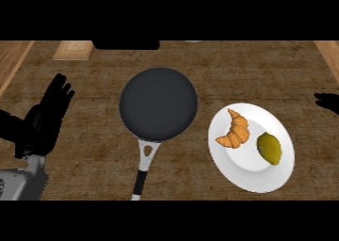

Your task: Pick the lemon from the plate and place it in the pan

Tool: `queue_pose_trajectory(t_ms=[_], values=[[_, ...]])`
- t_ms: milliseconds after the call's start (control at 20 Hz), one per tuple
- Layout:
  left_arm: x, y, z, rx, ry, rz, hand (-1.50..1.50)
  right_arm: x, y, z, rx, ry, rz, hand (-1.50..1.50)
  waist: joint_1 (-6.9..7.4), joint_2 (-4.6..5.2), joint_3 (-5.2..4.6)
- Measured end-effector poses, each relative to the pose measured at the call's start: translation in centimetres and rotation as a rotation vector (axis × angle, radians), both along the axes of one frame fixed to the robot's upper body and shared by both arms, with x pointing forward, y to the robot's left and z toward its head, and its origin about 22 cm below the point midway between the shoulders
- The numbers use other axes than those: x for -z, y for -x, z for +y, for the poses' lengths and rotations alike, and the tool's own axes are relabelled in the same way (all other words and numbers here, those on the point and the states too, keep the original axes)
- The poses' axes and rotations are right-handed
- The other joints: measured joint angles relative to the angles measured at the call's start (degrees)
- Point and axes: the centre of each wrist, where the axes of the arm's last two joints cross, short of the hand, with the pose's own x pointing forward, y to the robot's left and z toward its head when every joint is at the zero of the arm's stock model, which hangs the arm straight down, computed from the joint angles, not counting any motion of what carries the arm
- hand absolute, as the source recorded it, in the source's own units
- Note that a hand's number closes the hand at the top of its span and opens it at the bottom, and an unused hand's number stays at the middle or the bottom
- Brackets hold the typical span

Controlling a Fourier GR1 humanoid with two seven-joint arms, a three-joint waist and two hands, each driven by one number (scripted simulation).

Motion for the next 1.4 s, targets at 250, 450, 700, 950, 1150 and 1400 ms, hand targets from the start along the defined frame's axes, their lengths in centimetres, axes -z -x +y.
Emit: queue_pose_trajectory(t_ms=[250, 450, 700, 950, 1150, 1400], values=[[-0.1, 0.1, -0.1, -0.002, 0.005, -0.002, 0.0, 0.5, 0.2, 2.3, -0.022, 0.18, 0.131, -1.5, -0.15, -0.06, 0.01], [0.1, 0.6, -0.5, -0.001, 0.004, 0.005, 0.0, 1.6, 1.2, 3.6, -0.04, 0.258, 0.155, -1.5, -0.37, -0.1, 0.04], [0.0, 0.6, 0.4, -0.006, 0.004, -0.002, 0.0, 1.6, 2.2, 5.7, -0.025, 0.385, 0.104, -1.5, -0.64, -0.15, 0.05], [0.6, 0.3, 0.2, -0.003, 0.004, 0.004, 0.0, 1.2, 3.6, 7.4, 0.011, 0.44, 0.048, -1.5, -0.75, -0.14, 0.04], [0.7, 0.2, -0.1, -0.002, 0.007, 0.004, 0.0, 1.9, 4.2, 9.4, 0.011, 0.42, 0.033, -1.5, -0.62, -0.11, 0.06], [0.5, 0.3, -0.3, 0.0, 0.007, -0.002, 0.0, 2.5, 3.4, 10.9, 0.035, 0.443, 0.05, -1.5, -0.38, -0.07, 0.07]])
